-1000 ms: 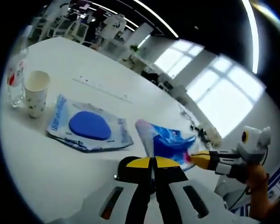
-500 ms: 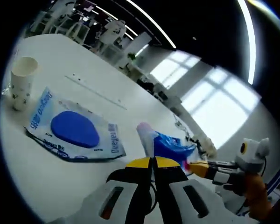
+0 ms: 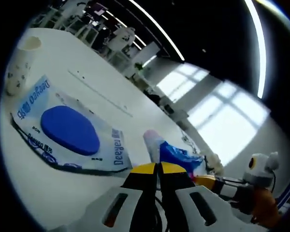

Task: Arrange the tabletop items into an orderly group along one side of the table until the central work area is clear of visible clutter.

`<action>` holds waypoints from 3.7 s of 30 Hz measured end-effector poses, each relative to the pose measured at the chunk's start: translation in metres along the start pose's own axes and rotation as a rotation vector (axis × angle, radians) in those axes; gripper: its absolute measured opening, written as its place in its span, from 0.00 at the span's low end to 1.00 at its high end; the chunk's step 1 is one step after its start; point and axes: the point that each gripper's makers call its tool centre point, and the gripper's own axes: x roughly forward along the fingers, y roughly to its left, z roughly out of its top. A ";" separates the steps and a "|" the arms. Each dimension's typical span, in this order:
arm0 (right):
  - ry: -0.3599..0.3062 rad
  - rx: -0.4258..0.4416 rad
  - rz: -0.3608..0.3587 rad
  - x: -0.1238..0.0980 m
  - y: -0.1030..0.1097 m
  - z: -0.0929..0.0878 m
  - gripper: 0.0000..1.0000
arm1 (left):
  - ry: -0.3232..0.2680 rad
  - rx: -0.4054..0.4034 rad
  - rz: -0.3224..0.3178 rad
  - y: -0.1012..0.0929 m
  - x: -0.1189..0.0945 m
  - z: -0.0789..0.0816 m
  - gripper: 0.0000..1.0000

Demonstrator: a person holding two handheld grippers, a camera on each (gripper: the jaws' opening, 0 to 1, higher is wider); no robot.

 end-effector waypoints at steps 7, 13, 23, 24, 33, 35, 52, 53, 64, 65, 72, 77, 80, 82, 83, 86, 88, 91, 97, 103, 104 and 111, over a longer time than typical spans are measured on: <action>-0.013 0.007 -0.006 0.014 -0.007 -0.004 0.00 | -0.018 -0.060 0.019 0.011 0.012 -0.006 0.01; 0.003 0.011 -0.027 0.025 -0.014 -0.012 0.00 | -0.011 -0.037 0.036 0.020 0.018 -0.016 0.01; 0.005 0.061 -0.032 0.041 -0.027 -0.018 0.00 | -0.010 -0.009 0.058 0.022 0.020 -0.019 0.04; 0.005 0.069 -0.034 0.043 -0.028 -0.019 0.00 | -0.009 0.009 0.058 0.022 0.019 -0.019 0.04; 0.009 0.099 -0.073 0.048 -0.043 -0.025 0.00 | -0.013 0.106 0.004 0.009 0.017 -0.018 0.07; 0.009 0.099 -0.074 0.048 -0.043 -0.025 0.00 | -0.010 0.135 -0.013 0.005 0.015 -0.018 0.09; 0.028 0.157 -0.069 0.062 -0.036 -0.031 0.00 | 0.061 0.360 -0.018 0.003 0.002 -0.024 0.24; 0.027 0.161 -0.070 0.062 -0.036 -0.031 0.00 | 0.071 0.364 -0.016 0.004 0.001 -0.025 0.24; 0.028 0.156 -0.076 0.069 -0.040 -0.029 0.00 | 0.098 0.392 -0.007 0.005 -0.004 -0.025 0.29; 0.025 0.146 -0.074 0.070 -0.040 -0.028 0.00 | 0.103 0.388 -0.008 0.005 -0.005 -0.025 0.29; 0.009 0.154 -0.078 0.071 -0.042 -0.025 0.03 | 0.106 0.404 -0.013 0.003 -0.007 -0.023 0.30; -0.021 0.172 -0.067 0.066 -0.040 -0.017 0.12 | 0.125 0.404 -0.009 0.004 -0.009 -0.023 0.35; -0.024 0.130 -0.067 0.063 -0.039 -0.014 0.15 | 0.128 0.420 0.002 0.006 -0.013 -0.019 0.38; -0.020 0.112 -0.056 0.062 -0.036 -0.013 0.20 | 0.130 0.428 0.008 0.007 -0.014 -0.017 0.40; -0.027 0.110 -0.036 0.062 -0.032 -0.011 0.25 | 0.132 0.434 0.011 0.007 -0.016 -0.015 0.41; -0.019 0.086 0.047 0.059 -0.013 -0.010 0.39 | 0.148 0.438 0.014 0.010 -0.018 -0.010 0.46; -0.012 0.042 0.067 0.056 -0.005 -0.010 0.44 | 0.156 0.453 0.026 0.014 -0.021 -0.006 0.52; 0.018 -0.006 0.089 0.053 0.005 -0.013 0.51 | 0.170 0.461 0.036 0.017 -0.025 -0.002 0.58; 0.034 -0.036 0.101 0.042 0.017 -0.013 0.59 | 0.207 0.504 0.049 0.020 -0.040 0.004 0.66; 0.019 -0.051 0.157 0.021 0.040 -0.009 0.71 | 0.212 0.572 0.057 0.021 -0.062 0.017 0.72; 0.015 -0.053 0.169 0.018 0.044 -0.008 0.72 | 0.213 0.571 0.055 0.021 -0.065 0.019 0.72; 0.001 -0.090 0.208 -0.010 0.068 -0.004 0.78 | 0.224 0.613 0.051 0.020 -0.091 0.031 0.79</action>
